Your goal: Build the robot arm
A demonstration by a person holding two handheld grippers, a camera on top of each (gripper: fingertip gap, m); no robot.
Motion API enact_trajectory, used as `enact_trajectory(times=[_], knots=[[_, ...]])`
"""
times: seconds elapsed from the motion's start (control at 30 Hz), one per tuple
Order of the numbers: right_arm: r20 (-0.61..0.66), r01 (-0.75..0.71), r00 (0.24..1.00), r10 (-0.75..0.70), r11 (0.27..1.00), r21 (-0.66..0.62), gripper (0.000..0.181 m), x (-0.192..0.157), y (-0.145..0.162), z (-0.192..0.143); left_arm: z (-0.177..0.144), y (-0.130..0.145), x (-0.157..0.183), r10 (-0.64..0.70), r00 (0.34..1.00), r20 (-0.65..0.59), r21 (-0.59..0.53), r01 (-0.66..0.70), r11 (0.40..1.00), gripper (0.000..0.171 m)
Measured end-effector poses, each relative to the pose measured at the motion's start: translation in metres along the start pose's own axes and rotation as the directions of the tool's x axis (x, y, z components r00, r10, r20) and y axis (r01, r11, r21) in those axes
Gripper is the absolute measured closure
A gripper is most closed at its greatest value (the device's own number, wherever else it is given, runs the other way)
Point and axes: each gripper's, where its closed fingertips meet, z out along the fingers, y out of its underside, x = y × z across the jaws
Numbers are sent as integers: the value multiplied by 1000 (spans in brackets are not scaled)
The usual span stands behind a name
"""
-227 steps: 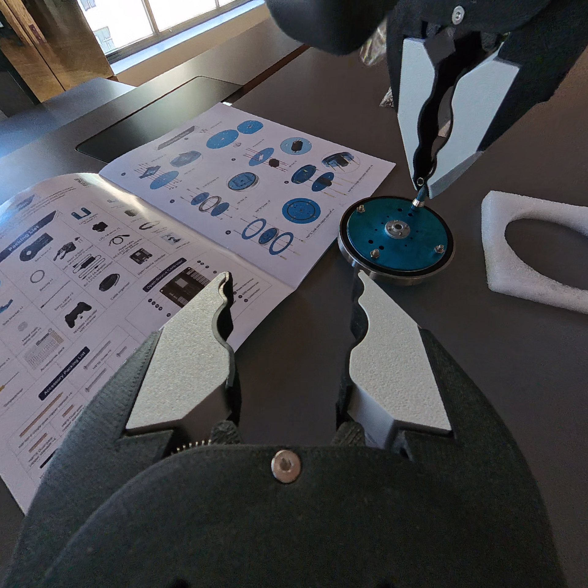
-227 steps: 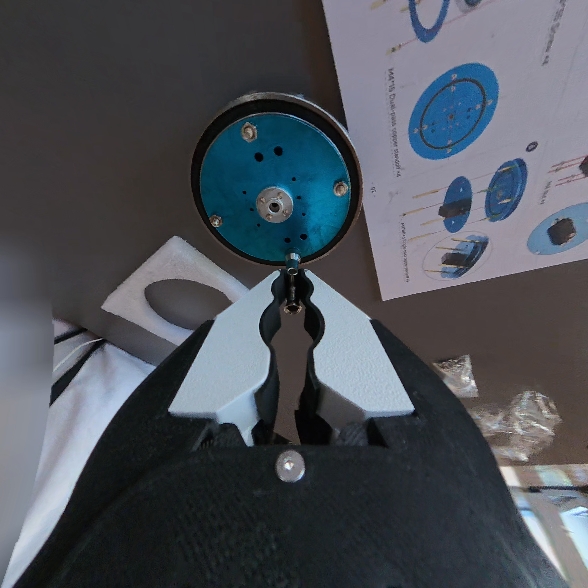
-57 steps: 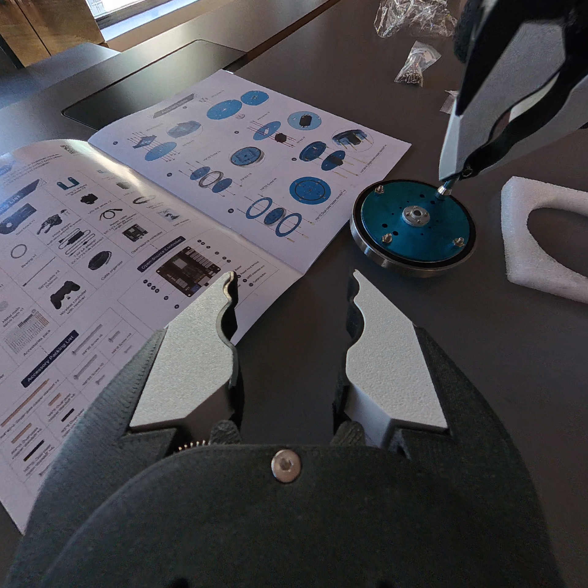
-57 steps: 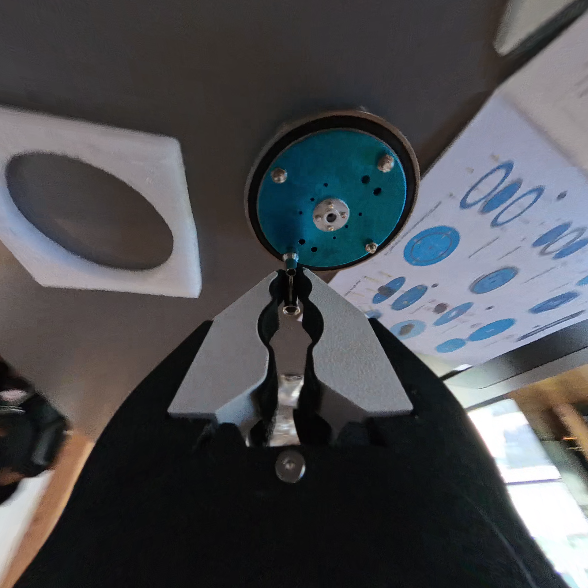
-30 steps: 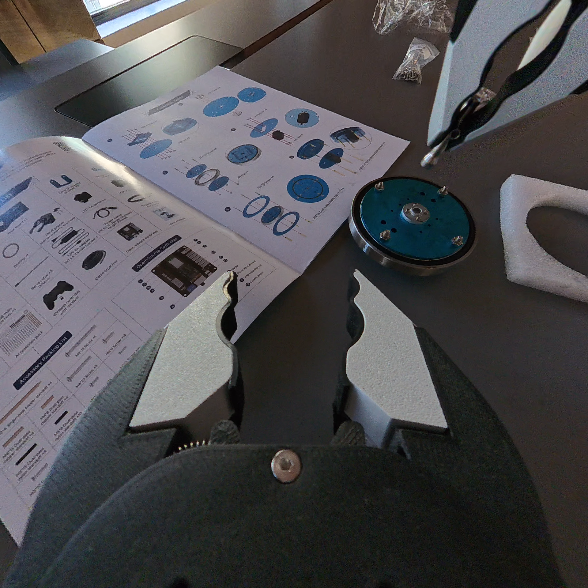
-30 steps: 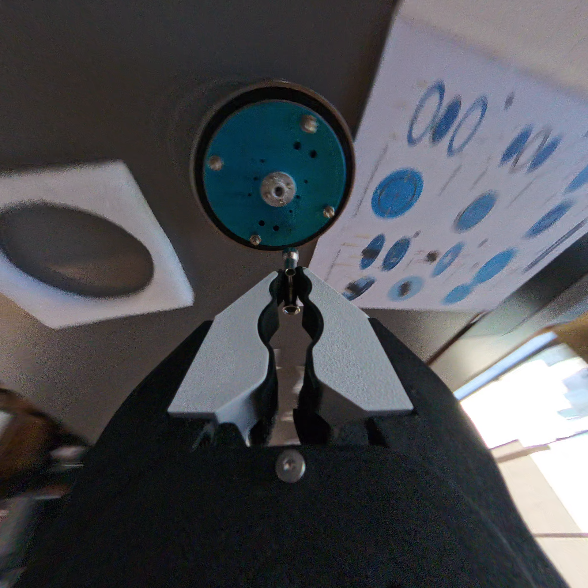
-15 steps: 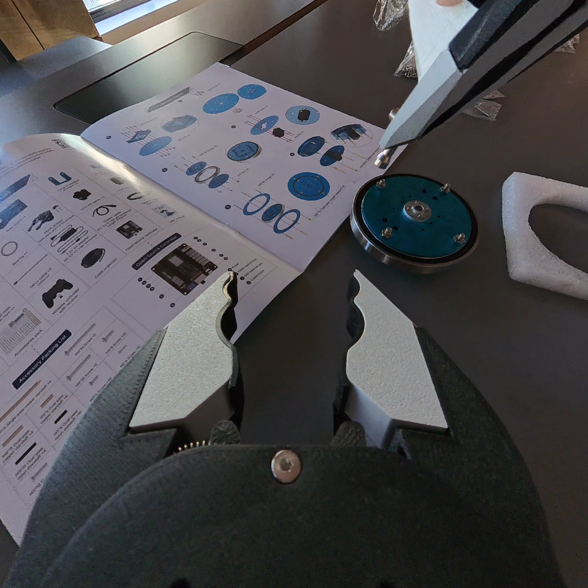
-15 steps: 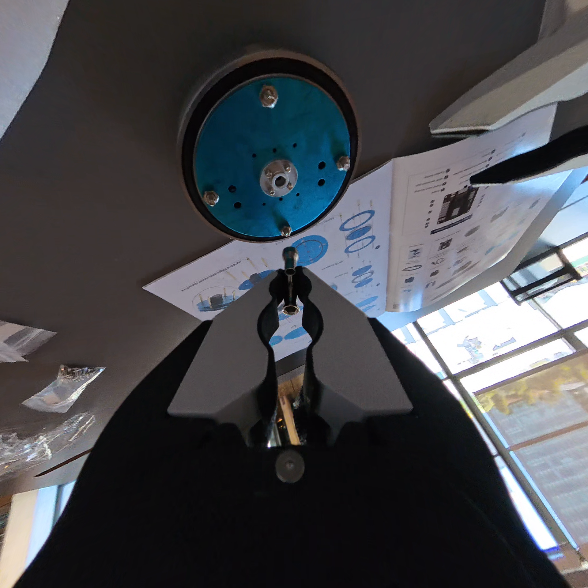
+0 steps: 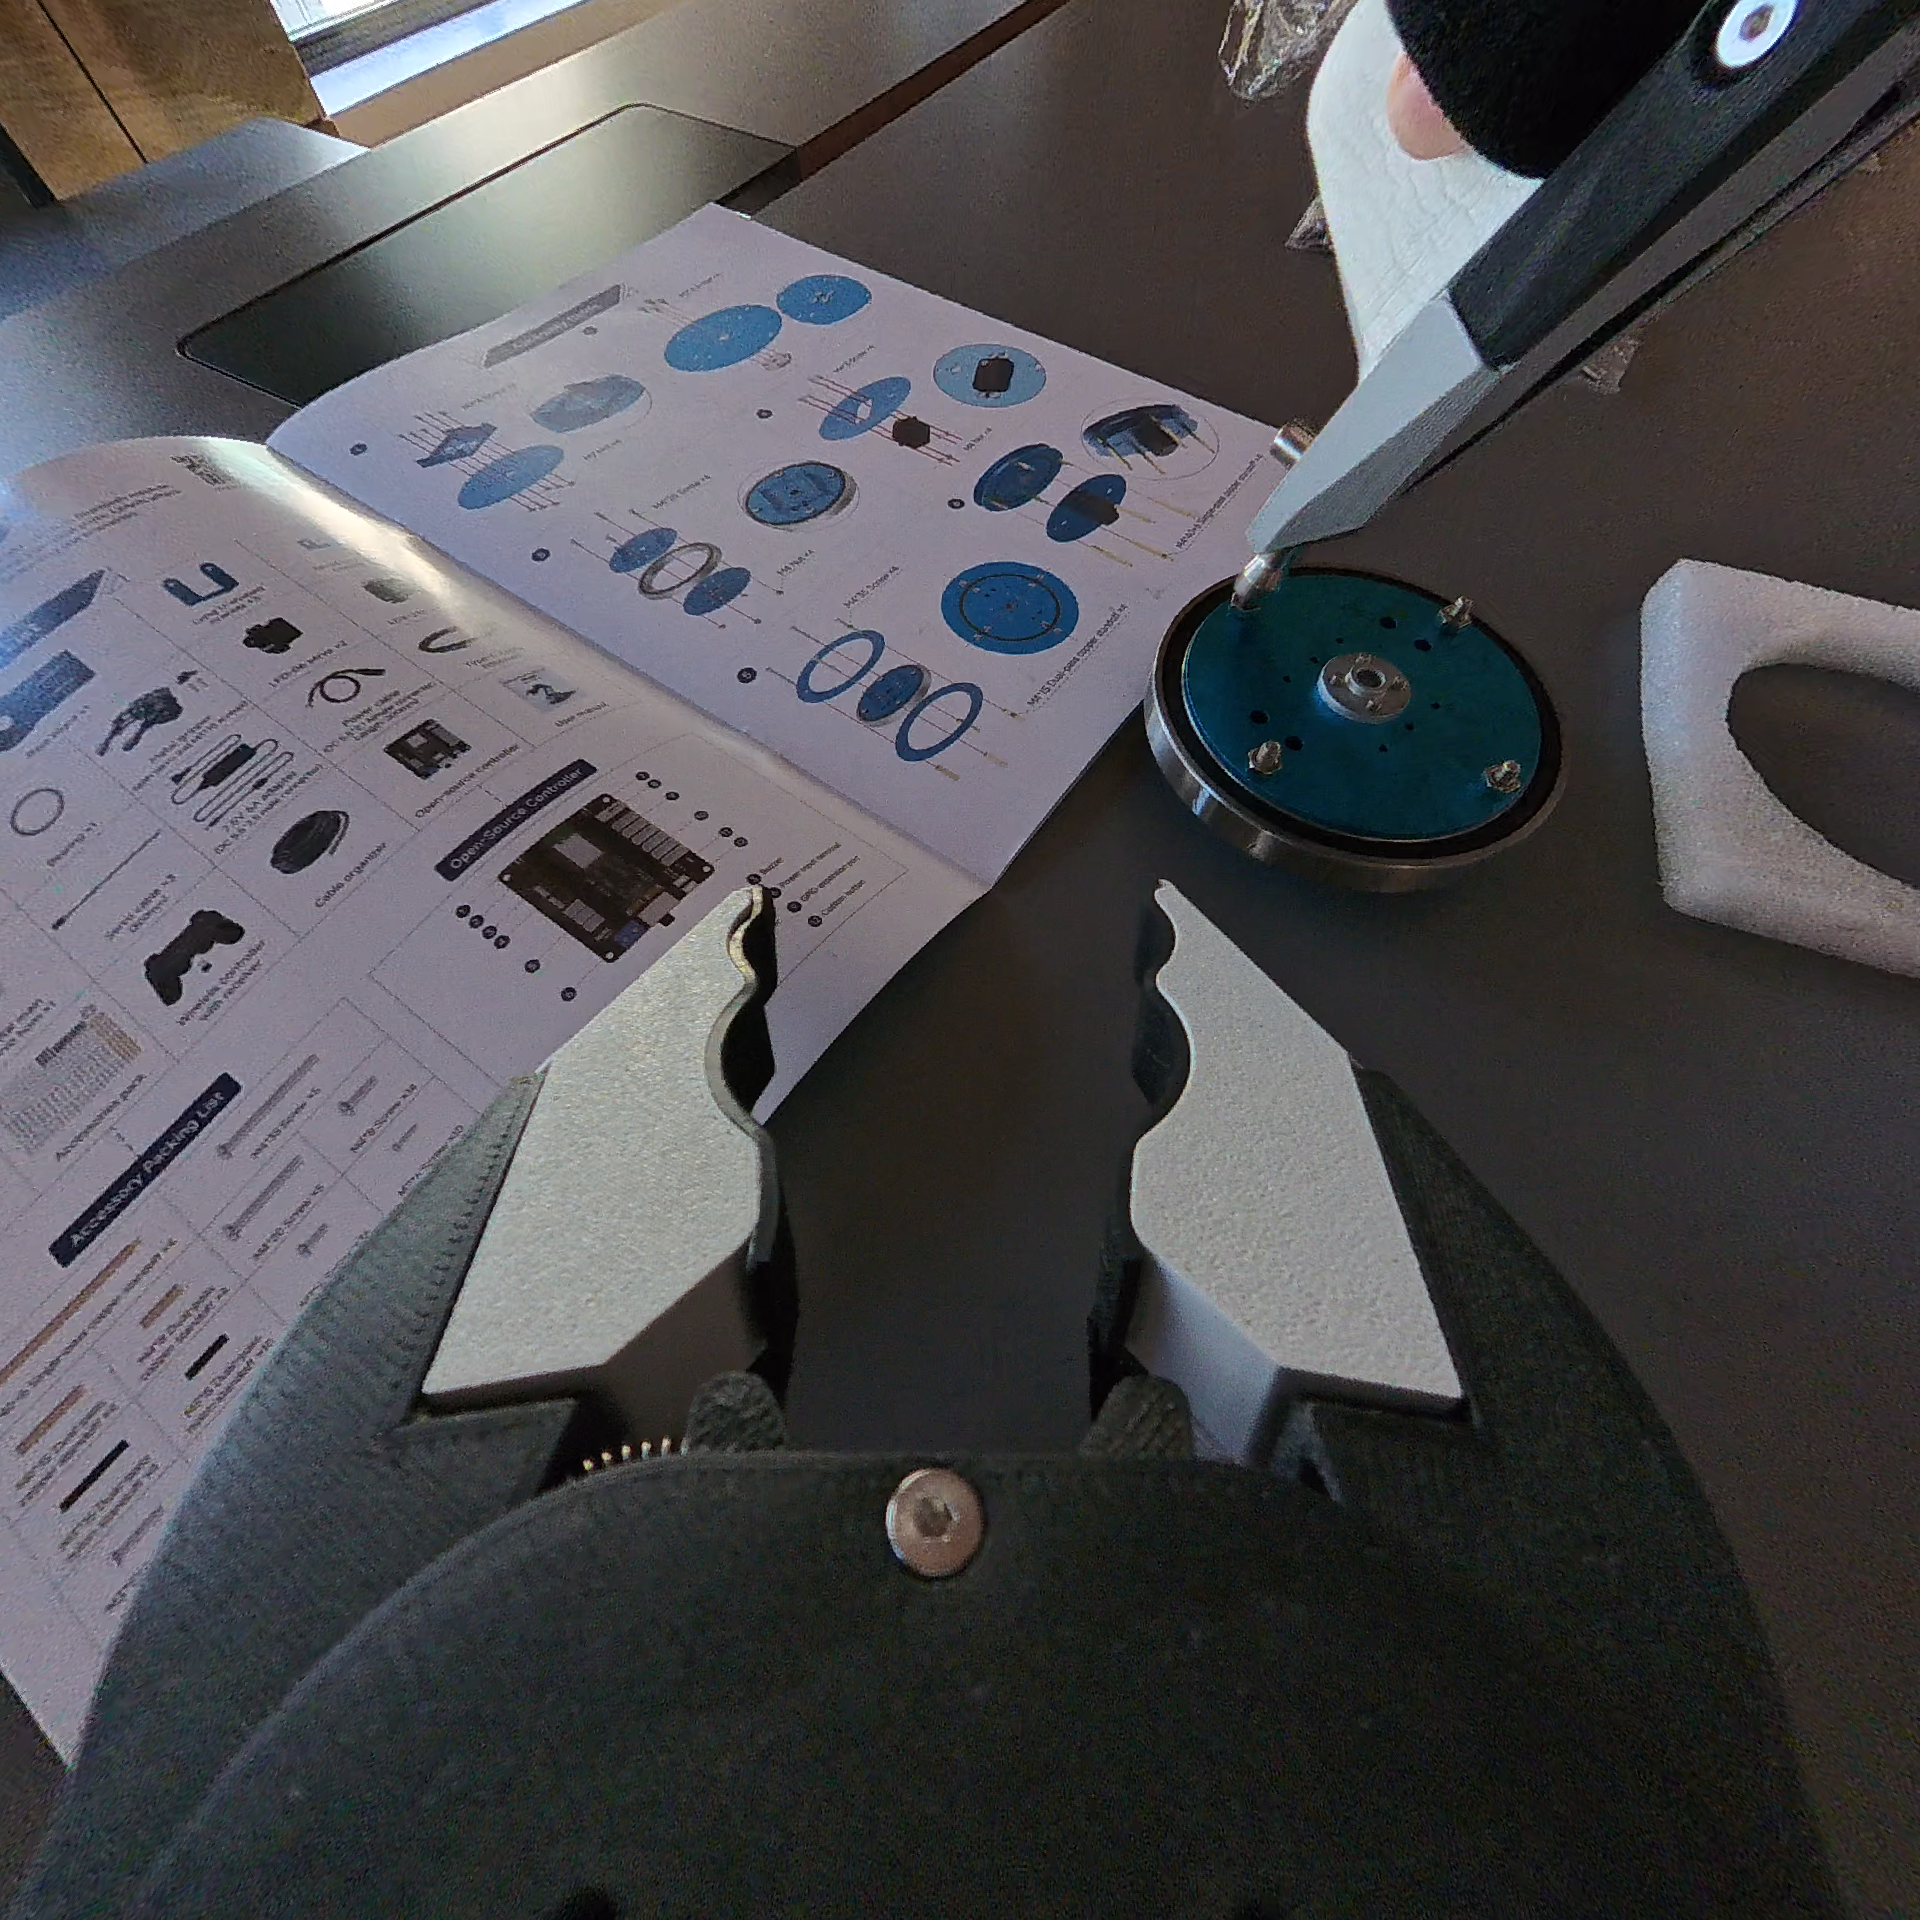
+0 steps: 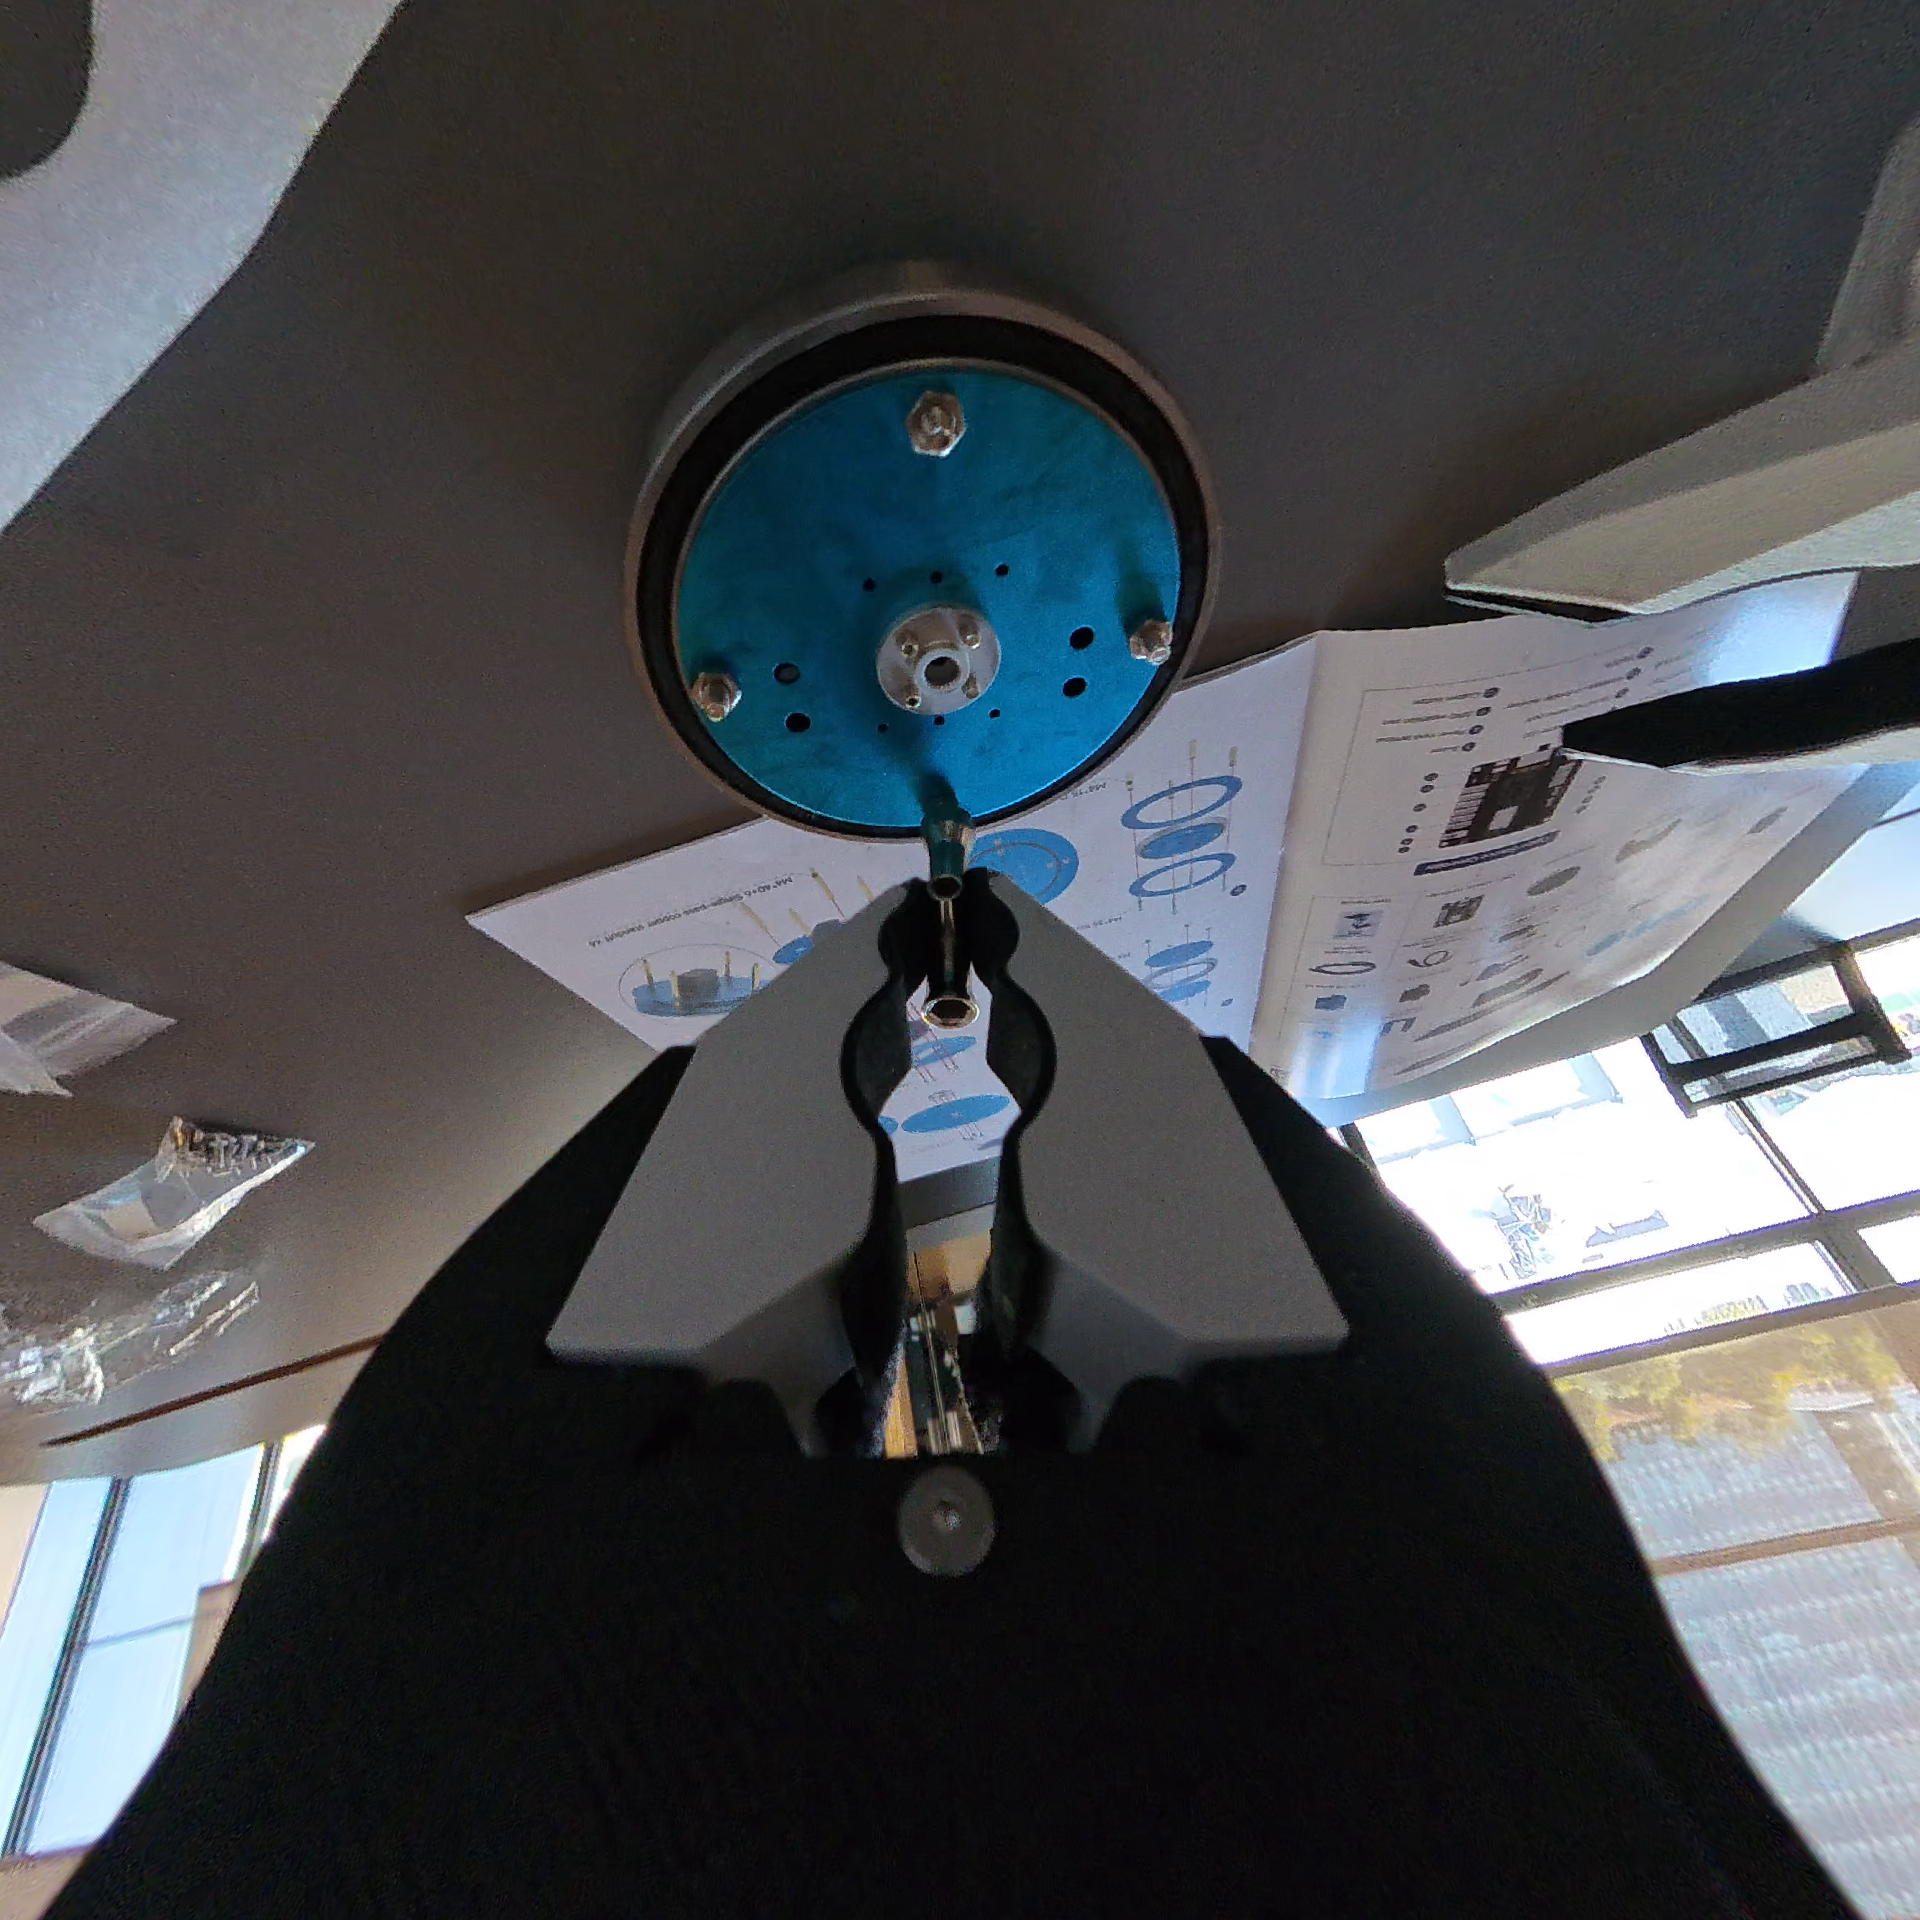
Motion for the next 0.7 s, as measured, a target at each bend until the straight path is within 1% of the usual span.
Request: enact_trajectory(times=[0.13,0.33,0.43,0.5,0.63,0.7], knots=[[31,34,999,-33,999,-13,175,-2,0,2,-1,-1,0,2,1000,2,1,-2,1000,102],[33,62,998,-62,998,-1,175,0,-1,4,-1,-1,-1,2,1000,5,2,-2,1000,102],[15,148,989,-149,989,20,175,-1,-3,3,-2,-1,-1,4,1000,7,4,-4,1000,103],[17,176,984,-176,984,30,175,-1,-3,4,-2,-1,-1,1,1000,7,3,-1,1000,103],[36,164,986,-165,985,46,175,-1,-2,5,-1,0,-1,3,1000,7,-2,-3,1000,103],[59,120,991,-123,992,42,175,-1,-1,5,-1,0,-1,5,1000,7,-2,-5,1000,103]])
